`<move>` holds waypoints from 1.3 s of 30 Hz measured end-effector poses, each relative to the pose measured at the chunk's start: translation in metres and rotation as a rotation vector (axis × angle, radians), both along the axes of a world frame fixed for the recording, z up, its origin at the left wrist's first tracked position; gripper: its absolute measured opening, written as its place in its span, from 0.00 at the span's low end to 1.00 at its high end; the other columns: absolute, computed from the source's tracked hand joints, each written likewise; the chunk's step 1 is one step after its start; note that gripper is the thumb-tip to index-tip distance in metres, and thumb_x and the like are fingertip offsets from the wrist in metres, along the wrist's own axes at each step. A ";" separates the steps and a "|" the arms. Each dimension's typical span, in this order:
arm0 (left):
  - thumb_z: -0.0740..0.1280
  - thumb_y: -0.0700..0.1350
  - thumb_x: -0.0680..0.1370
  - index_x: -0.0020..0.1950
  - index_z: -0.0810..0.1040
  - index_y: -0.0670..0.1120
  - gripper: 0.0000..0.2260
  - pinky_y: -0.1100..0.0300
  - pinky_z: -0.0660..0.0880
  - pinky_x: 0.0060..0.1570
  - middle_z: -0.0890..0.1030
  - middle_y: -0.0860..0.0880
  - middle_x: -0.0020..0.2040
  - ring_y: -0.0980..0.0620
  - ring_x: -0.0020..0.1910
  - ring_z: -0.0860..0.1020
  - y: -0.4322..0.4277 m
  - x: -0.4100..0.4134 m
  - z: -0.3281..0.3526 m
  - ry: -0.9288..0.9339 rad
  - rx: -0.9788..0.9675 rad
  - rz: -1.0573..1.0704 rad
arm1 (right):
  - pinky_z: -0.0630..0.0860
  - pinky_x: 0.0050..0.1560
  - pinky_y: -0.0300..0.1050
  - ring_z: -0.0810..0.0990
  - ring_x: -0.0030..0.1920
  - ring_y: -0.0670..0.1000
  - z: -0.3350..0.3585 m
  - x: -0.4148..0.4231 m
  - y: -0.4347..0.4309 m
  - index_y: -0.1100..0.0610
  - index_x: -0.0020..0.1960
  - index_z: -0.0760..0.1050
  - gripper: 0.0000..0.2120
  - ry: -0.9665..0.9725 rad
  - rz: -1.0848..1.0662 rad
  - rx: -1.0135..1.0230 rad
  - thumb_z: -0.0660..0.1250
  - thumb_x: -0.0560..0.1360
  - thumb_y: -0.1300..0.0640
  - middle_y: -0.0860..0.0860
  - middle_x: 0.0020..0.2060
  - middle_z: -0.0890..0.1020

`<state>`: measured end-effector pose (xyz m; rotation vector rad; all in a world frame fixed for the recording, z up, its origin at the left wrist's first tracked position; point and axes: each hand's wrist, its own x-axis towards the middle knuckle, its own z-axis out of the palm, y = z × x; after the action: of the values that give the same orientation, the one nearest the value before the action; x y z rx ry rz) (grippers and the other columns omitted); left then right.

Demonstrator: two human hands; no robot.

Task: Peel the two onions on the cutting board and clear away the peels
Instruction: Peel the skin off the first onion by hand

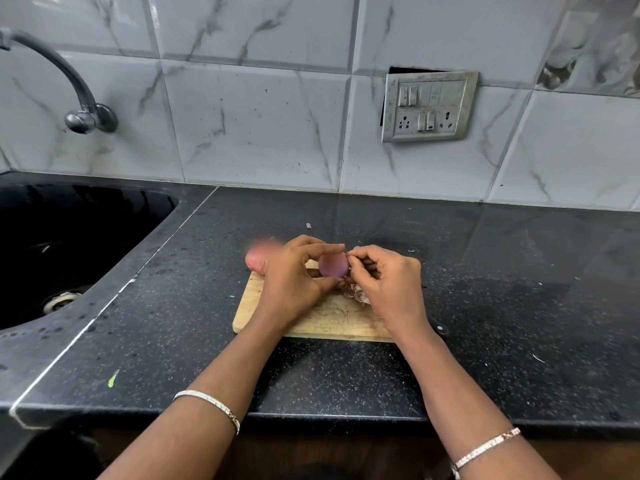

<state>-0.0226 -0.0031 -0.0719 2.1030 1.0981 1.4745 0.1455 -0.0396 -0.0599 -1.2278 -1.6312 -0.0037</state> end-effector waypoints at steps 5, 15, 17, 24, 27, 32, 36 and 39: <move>0.82 0.41 0.68 0.59 0.86 0.53 0.21 0.53 0.83 0.51 0.82 0.56 0.53 0.58 0.52 0.82 0.002 0.001 -0.001 -0.039 -0.030 -0.005 | 0.81 0.43 0.41 0.84 0.38 0.41 -0.001 -0.002 -0.001 0.55 0.49 0.86 0.05 0.073 0.008 -0.038 0.72 0.76 0.62 0.44 0.38 0.86; 0.81 0.41 0.70 0.59 0.86 0.52 0.19 0.52 0.83 0.50 0.83 0.55 0.53 0.57 0.53 0.82 0.001 0.001 0.000 -0.034 0.033 -0.013 | 0.83 0.53 0.54 0.87 0.49 0.46 -0.002 0.001 0.001 0.51 0.48 0.88 0.04 0.248 0.084 -0.152 0.76 0.74 0.57 0.44 0.41 0.88; 0.81 0.41 0.70 0.59 0.86 0.51 0.18 0.54 0.83 0.49 0.83 0.55 0.54 0.57 0.53 0.82 0.000 0.001 0.000 -0.036 0.033 -0.023 | 0.83 0.53 0.55 0.87 0.49 0.47 -0.002 0.002 0.000 0.51 0.47 0.88 0.04 0.258 0.089 -0.165 0.76 0.74 0.57 0.43 0.39 0.87; 0.81 0.40 0.70 0.58 0.86 0.51 0.18 0.55 0.84 0.48 0.83 0.55 0.54 0.56 0.53 0.83 0.001 0.001 -0.001 -0.045 0.004 -0.052 | 0.83 0.41 0.50 0.85 0.35 0.44 0.003 -0.002 -0.003 0.55 0.43 0.87 0.03 0.215 0.059 -0.120 0.75 0.73 0.61 0.44 0.34 0.86; 0.81 0.40 0.69 0.58 0.86 0.52 0.19 0.54 0.84 0.49 0.83 0.56 0.54 0.56 0.53 0.83 0.001 0.001 -0.001 -0.062 -0.007 -0.050 | 0.84 0.43 0.52 0.86 0.37 0.45 0.002 -0.002 -0.002 0.54 0.44 0.87 0.04 0.266 0.070 -0.143 0.74 0.73 0.61 0.45 0.35 0.86; 0.82 0.41 0.68 0.57 0.86 0.54 0.19 0.49 0.83 0.53 0.83 0.58 0.54 0.56 0.53 0.83 0.004 0.000 -0.002 -0.062 0.006 -0.023 | 0.85 0.46 0.50 0.86 0.39 0.43 0.006 -0.003 -0.006 0.51 0.45 0.87 0.03 0.328 0.125 -0.174 0.78 0.72 0.58 0.43 0.38 0.87; 0.82 0.40 0.67 0.57 0.86 0.53 0.20 0.49 0.82 0.53 0.83 0.58 0.54 0.56 0.53 0.83 0.004 -0.001 -0.001 -0.061 0.010 -0.025 | 0.83 0.51 0.56 0.87 0.44 0.46 0.002 -0.001 -0.004 0.51 0.45 0.88 0.03 0.361 0.137 -0.187 0.78 0.72 0.58 0.43 0.39 0.87; 0.83 0.40 0.67 0.57 0.86 0.55 0.21 0.49 0.82 0.54 0.83 0.59 0.54 0.57 0.54 0.83 0.004 -0.001 -0.001 -0.059 0.012 -0.027 | 0.82 0.52 0.57 0.87 0.45 0.47 0.001 0.001 -0.003 0.52 0.44 0.88 0.03 0.355 0.126 -0.183 0.77 0.72 0.59 0.44 0.37 0.87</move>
<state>-0.0235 0.0013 -0.0730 2.0613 1.0374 1.5239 0.1460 -0.0424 -0.0588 -1.1820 -1.4143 0.4274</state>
